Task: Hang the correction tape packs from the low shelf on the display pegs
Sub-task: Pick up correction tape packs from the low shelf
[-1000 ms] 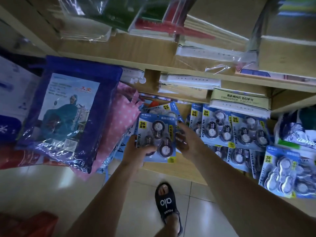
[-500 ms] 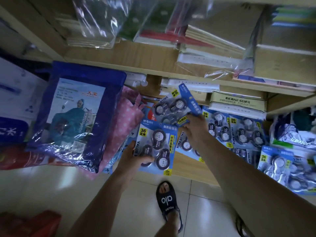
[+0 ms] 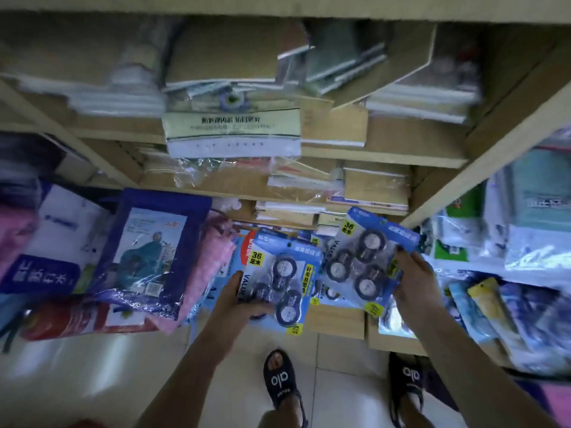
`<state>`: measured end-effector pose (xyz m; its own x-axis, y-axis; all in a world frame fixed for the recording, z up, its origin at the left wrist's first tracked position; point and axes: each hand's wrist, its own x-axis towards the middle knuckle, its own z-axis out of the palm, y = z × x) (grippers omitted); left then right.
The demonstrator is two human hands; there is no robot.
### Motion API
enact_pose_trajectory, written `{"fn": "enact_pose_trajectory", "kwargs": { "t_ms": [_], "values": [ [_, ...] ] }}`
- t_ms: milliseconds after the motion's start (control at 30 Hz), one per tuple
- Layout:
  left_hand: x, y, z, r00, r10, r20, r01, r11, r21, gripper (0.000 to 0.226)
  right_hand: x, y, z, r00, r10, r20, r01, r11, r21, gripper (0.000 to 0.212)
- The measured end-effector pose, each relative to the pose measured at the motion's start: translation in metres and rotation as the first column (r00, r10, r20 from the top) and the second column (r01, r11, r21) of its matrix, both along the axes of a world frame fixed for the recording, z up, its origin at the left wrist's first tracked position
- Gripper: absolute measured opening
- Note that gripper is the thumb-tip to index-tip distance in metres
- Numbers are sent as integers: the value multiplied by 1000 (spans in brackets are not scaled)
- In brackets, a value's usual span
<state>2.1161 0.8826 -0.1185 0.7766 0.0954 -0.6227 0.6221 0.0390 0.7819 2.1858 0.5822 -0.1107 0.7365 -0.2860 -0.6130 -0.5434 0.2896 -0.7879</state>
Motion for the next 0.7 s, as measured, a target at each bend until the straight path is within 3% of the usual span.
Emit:
{"fn": "enact_pose_trajectory", "kwargs": {
  "t_ms": [167, 267, 367, 467, 567, 700],
  "values": [
    [14, -40, 61, 997, 22, 72, -25, 999, 37, 64, -5, -48, 72, 990, -122, 71, 118, 992, 52, 29],
    [24, -70, 93, 990, -4, 139, -5, 998, 67, 72, -7, -62, 114, 986, -65, 154, 48, 993, 111, 21],
    [33, -110, 125, 980, -26, 196, 12, 997, 71, 64, -11, -63, 148, 973, 72, 219, -74, 997, -3, 22],
    [36, -153, 153, 974, -9, 228, -2, 999, 47, 45, -16, -71, 167, 957, 122, 263, -88, 987, -136, 30],
    [36, -190, 179, 975, -1, 221, -10, 999, 49, 52, -21, -91, 192, 961, 101, 259, -57, 983, -175, 39],
    [34, -241, 230, 922, -82, 380, 102, 994, -33, 51, -30, -119, 229, 933, 135, 335, -68, 977, -203, 25]
  ]
}}
